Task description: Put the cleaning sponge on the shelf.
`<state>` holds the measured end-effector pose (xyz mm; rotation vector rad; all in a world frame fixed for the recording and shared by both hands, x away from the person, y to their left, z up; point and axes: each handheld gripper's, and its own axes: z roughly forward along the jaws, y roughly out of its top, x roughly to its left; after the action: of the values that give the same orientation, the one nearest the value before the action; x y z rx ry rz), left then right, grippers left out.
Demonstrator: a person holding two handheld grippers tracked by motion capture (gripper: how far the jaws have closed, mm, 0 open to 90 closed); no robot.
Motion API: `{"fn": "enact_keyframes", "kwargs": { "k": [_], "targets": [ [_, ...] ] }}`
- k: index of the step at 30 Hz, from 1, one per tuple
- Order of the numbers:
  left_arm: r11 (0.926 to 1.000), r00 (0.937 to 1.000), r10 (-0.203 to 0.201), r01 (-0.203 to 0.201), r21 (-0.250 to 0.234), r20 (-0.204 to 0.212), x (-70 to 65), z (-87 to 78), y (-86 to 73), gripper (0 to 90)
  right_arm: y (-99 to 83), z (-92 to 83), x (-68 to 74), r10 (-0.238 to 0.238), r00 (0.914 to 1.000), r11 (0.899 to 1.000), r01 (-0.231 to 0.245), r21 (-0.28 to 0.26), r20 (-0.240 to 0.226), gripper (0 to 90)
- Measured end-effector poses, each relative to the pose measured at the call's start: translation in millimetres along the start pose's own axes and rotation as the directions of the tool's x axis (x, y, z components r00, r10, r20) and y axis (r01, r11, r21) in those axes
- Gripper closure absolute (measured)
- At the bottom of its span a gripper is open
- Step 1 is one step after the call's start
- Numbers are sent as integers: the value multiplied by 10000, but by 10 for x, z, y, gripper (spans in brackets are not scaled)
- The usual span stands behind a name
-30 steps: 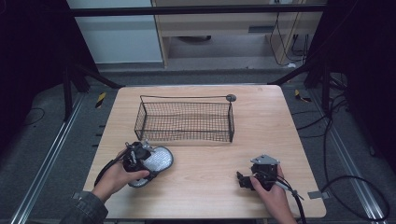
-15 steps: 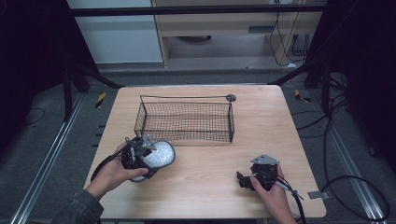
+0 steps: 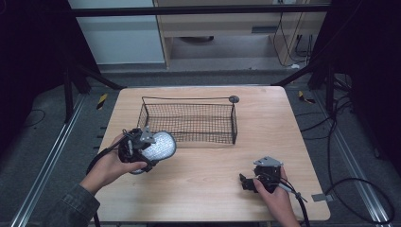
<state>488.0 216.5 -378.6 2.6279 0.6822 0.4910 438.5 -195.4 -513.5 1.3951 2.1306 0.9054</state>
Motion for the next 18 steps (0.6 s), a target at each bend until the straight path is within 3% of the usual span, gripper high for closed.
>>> {"fn": "enact_keyframes", "kwargs": {
  "k": [12,18],
  "targets": [
    [9980,9980,607,-610,-160,-173,135,-163,237,116,5,6,-1,7,10000,10000,-7,-17,-30,3],
    [9962,9958,867,-870,-89,-296,197,-164,315,118,14,14,0,5,10000,10000,-5,-1,-10,3]
  ]
}}
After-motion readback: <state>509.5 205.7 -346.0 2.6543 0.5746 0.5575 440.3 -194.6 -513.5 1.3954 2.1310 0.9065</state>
